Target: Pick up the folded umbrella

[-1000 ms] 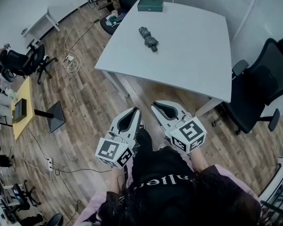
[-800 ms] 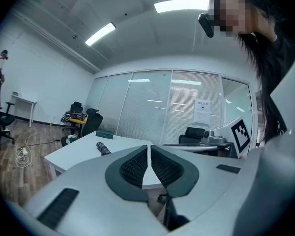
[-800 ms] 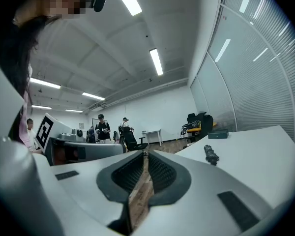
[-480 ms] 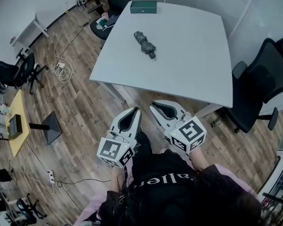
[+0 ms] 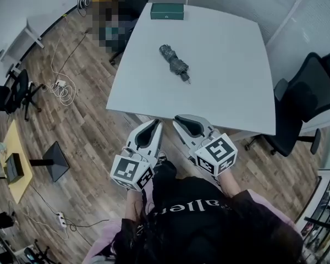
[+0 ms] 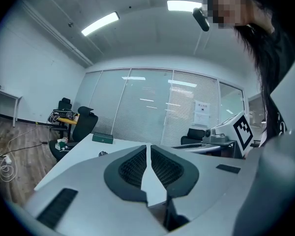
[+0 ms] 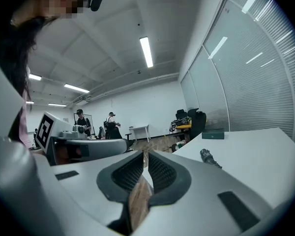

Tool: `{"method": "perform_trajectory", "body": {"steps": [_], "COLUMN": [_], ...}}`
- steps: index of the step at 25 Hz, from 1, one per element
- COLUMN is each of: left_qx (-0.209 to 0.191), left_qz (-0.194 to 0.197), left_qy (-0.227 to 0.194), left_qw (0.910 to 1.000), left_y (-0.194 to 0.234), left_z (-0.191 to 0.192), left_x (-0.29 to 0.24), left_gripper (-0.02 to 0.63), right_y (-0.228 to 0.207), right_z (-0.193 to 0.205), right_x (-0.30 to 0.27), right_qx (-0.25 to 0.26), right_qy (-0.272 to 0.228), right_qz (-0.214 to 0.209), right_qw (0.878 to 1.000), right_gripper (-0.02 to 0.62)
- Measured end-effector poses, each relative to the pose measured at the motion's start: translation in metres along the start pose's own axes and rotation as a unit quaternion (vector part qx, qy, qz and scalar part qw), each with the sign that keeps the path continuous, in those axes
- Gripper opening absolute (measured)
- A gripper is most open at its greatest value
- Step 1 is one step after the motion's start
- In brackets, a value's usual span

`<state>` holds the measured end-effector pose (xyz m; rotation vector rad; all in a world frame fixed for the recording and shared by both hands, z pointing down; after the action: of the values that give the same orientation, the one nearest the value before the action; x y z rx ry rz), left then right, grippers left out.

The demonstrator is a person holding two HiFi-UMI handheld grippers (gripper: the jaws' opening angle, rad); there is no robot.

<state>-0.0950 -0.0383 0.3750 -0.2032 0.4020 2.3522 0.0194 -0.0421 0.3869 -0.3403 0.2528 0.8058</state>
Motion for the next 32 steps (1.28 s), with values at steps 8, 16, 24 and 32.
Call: {"method": "perform_trajectory", "body": {"steps": [8,16,24,32], "left_qx": [-0.005,-0.012,0.001,0.011], "left_qz": [0.027,0.051,0.060,0.059], "left_qy": [0.003,0.010,0.016,0.021], "left_qw": [0.9996,0.9986,0.9981,0.9980], "left_y": [0.061,0.095,0.110,0.114], "left_z": [-0.017,-0.022,-0.017,-0.019], "left_x": [-0.011,-0.014,-0.021,-0.043], "left_gripper": [0.034,0.034,0.034,0.034], "right_y": [-0.007,-0.009,-0.016,-0.052], "right_z": [-0.018,-0.025,-0.024,-0.024], "right_x": [-0.056,-0.092,-0.104,-0.109], "right_qx": [-0.011,-0.023,-0.027,-0.047], "right_qy": [0.007,0.007,0.021,0.025], "right_qz": [0.028,0.050,0.062,0.072], "right_qw": [1.000,0.998,0.997,0.996], "right_gripper": [0.043,0.043,0.043,0.043]}}
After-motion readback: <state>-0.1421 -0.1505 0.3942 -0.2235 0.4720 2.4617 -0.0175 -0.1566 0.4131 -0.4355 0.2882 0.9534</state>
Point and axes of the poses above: the fingertips, and each gripper's own axes: x backward along the fingers, y to its left, z out of its underside, the point moved 5 cm from there along x, backward along the fingers, and after that the axes turned 8 degrees about y, right-handed, at the moved point
